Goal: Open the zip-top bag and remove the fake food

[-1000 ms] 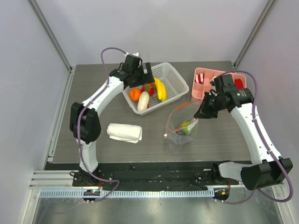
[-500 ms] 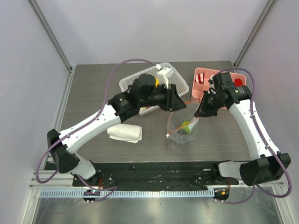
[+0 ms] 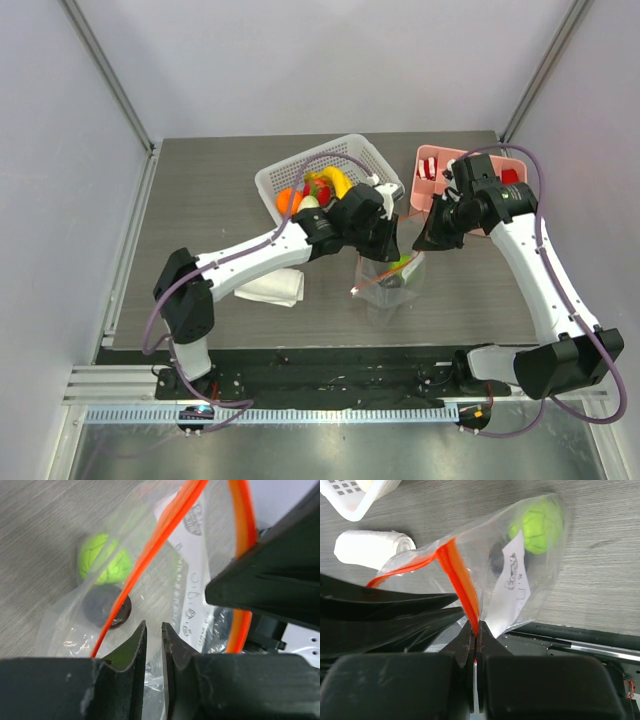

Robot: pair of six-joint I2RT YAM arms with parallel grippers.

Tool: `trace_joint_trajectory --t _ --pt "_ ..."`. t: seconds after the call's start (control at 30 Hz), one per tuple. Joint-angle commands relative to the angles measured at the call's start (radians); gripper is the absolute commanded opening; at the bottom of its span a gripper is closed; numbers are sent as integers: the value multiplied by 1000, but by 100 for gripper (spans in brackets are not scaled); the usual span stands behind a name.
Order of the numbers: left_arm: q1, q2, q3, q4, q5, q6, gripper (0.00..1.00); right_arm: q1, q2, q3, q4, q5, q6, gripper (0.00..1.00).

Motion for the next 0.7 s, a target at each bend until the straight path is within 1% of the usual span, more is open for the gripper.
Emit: trace_joint_trajectory --t 0.0,0.03,0.07,0.13,0.17,0.2,0.27,0.3,0.33,0.4,0.5,0.67 --pt "-27 20 53 11 -36 27 17 20 -32 47 6 -16 29 1" --pt "-30 33 52 6 -54 21 17 26 -31 47 10 -19 35 1" --pt "-36 37 50 3 -103 24 16 34 -31 47 11 -21 43 1" --pt "-44 48 49 -3 -137 38 15 60 -26 45 20 -21 64 1" --pt "-52 51 49 -6 -162 74 15 68 -23 45 20 -22 72 1" --pt "-75 50 47 -6 -235 96 15 78 -21 45 23 -27 84 1" --pt "-98 39 49 -12 -299 151 15 89 -17 48 25 -27 95 1" --pt "-125 30 49 -12 -374 164 15 94 -14 54 23 -28 100 1" --pt "-133 20 49 -11 -395 171 14 98 -9 57 23 -27 100 1" --pt "-133 2 53 -12 -393 140 12 98 -8 67 17 -24 97 1" --pt "-135 17 61 -14 -331 110 12 98 -5 76 10 -27 94 1" --pt "-132 79 -12 53 -222 79 11 98 -6 79 10 -42 98 1"
